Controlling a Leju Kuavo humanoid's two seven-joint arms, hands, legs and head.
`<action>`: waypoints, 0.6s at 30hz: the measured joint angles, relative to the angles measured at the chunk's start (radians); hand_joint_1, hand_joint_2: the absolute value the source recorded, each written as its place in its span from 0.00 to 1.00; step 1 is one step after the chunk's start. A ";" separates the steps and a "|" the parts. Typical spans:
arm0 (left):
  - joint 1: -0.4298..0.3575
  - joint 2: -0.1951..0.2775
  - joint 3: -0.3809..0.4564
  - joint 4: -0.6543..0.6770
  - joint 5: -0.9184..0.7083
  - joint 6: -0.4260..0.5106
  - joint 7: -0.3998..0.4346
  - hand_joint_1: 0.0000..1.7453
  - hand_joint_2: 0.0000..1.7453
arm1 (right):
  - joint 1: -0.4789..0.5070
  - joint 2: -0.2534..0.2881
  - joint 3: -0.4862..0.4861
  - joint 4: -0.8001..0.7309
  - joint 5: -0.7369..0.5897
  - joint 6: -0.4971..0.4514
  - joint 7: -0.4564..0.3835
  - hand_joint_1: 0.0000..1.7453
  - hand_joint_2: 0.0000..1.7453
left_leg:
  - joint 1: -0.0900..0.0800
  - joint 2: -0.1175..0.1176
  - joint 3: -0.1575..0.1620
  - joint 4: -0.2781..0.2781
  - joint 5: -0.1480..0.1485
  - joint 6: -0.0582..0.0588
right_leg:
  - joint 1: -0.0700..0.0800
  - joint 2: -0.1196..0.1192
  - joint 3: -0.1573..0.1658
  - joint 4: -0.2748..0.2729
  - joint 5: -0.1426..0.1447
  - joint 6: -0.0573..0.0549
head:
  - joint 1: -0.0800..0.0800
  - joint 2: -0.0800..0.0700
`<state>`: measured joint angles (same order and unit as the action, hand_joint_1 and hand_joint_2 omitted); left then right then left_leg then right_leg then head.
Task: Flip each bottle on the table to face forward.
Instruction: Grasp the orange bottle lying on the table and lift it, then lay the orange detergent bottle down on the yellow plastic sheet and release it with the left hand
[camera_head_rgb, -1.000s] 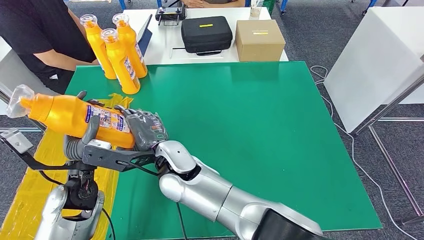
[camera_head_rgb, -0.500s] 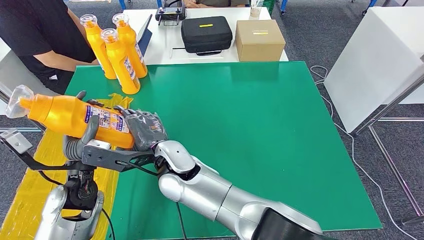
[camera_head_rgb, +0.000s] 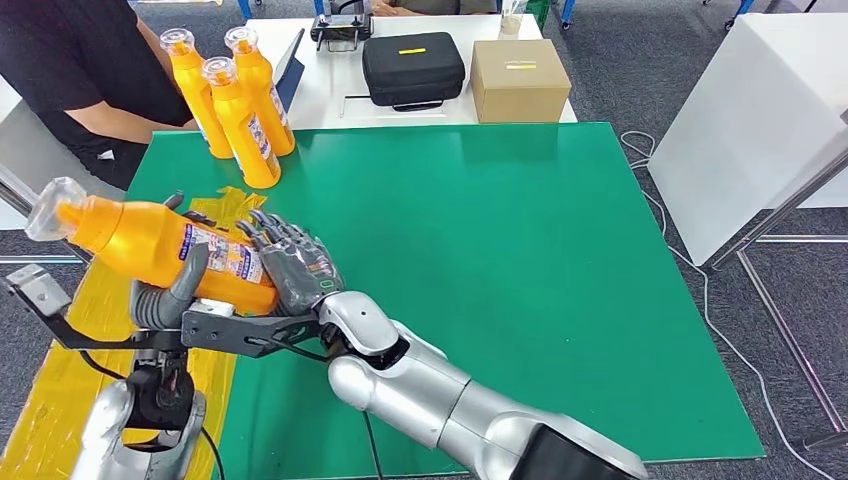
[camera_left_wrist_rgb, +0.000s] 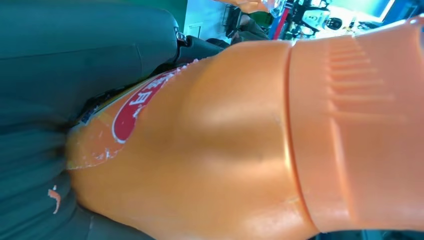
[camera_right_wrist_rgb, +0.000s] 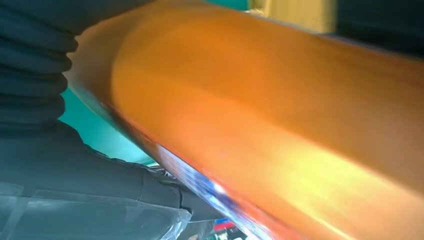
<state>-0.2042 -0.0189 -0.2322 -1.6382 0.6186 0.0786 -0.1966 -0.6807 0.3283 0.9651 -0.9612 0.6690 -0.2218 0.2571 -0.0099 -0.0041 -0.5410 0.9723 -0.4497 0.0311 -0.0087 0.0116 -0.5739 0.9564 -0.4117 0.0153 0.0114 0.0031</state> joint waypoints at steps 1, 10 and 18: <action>0.008 0.002 0.008 -0.008 0.000 -0.005 -0.004 1.00 1.00 | 0.013 -0.009 -0.010 -0.013 0.008 0.005 0.000 0.00 0.00 | 0.000 0.000 0.000 0.000 0.000 0.000 | 0.000 0.000 0.000 0.000 0.000 0.000 | 0.000 0.000; 0.058 0.017 0.073 -0.059 -0.029 -0.014 -0.032 1.00 1.00 | 0.107 -0.080 -0.093 -0.144 0.078 0.022 -0.016 0.00 0.00 | 0.000 0.000 0.000 0.000 0.000 0.000 | 0.000 0.000 0.000 0.000 0.000 0.000 | 0.000 0.000; 0.077 0.065 0.192 -0.076 -0.654 0.273 -0.142 1.00 1.00 | 0.173 -0.178 -0.219 -0.358 0.137 0.066 -0.032 0.00 0.00 | 0.000 0.000 0.000 0.000 0.000 0.000 | 0.000 0.000 0.000 0.000 0.000 0.000 | 0.000 0.000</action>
<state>-0.1268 0.0457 -0.0407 -1.7145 -0.0353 0.3517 -0.3385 -0.5075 0.1502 0.7460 -1.3193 0.8063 -0.1560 0.2256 -0.0099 -0.0044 -0.5413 0.9723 -0.4496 0.0311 -0.0085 0.0113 -0.5739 0.9564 -0.4117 0.0153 0.0114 0.0031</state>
